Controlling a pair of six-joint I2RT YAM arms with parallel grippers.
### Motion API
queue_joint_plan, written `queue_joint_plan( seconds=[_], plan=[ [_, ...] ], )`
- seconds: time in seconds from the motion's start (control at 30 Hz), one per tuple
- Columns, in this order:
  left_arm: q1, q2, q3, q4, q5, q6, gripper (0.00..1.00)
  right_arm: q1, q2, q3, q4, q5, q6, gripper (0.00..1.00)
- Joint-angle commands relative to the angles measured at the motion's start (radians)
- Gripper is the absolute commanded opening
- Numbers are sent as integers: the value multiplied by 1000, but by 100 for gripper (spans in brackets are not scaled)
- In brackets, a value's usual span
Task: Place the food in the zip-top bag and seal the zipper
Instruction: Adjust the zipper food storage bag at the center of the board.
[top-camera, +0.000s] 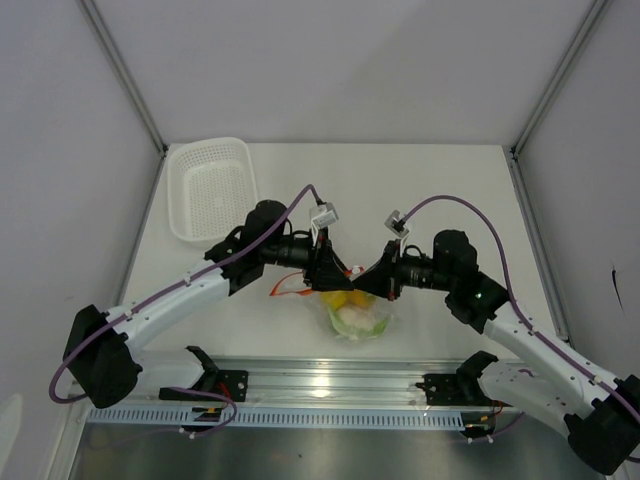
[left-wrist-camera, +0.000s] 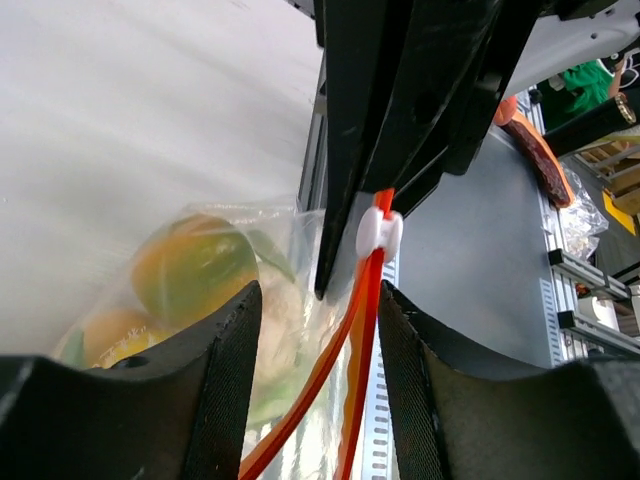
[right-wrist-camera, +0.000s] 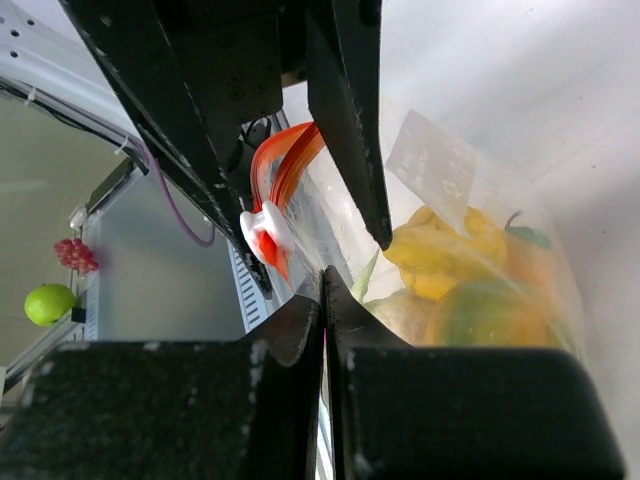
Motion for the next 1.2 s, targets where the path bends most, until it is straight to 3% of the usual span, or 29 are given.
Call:
queue_joint_plan(
  seconds=[0.0, 0.1, 0.13, 0.17, 0.2, 0.27, 0.3, 0.37, 0.47, 0.53, 0.6, 0.63, 0.67, 0.7, 0.73, 0.8, 0.9, 1.0, 1.17],
  plan=[
    [-1, -46, -18, 3, -29, 36, 47, -16, -9, 10, 81, -33, 38, 0],
    [-3, -52, -21, -4, -43, 37, 29, -28, -10, 7, 70, -29, 31, 0],
    [-1, -48, -18, -9, -43, 39, 11, -33, -9, 9, 61, -32, 23, 1],
    [-1, -43, -16, -12, -40, 39, 5, -40, -6, 10, 53, -41, 14, 6],
    [-3, -40, -9, -14, -34, 39, 1, -40, -4, 15, 35, -49, -8, 21],
    [-3, -25, 4, -17, -32, 31, 1, -42, 3, 20, 28, -59, -28, 31],
    [-1, -22, 5, -11, -20, 28, 1, -42, 5, 21, -6, -64, -35, 42],
    [-1, -14, 11, 0, -17, 16, 0, -42, 14, 23, -8, -81, -54, 44],
    [-3, -9, 14, 17, -5, 8, 1, -42, 32, 23, 7, -125, -55, 39],
    [-1, -6, 14, 25, 9, 7, 0, -41, 45, 21, 50, -151, -46, 23],
    [-3, -8, 16, 23, 15, 5, 1, -40, 57, 21, 71, -147, -35, 0],
    [-1, -8, 16, 19, 17, 8, 0, -40, 62, 21, 77, -145, -31, 0],
    [-3, -9, 17, 16, 17, 8, 3, -39, 63, 20, 84, -150, -29, 0],
    [-1, -17, 16, 13, 17, 8, 26, -37, 63, 20, 84, -139, -31, 0],
    [-1, -23, 14, 13, 8, 10, 35, -39, 62, 18, 82, -132, -29, 0],
    [-1, -35, 10, 19, 5, 8, 50, -39, 49, 9, 87, -118, -26, 0],
    [-1, -51, 11, 35, 3, 7, 64, -39, 43, 6, 78, -95, -25, 0],
    [-1, -48, 19, 54, 5, -6, 65, -36, 37, 6, 68, -73, -23, 0],
    [1, -29, 31, 111, -15, -44, 57, -34, 29, 12, 44, -44, -19, 0]
  ],
)
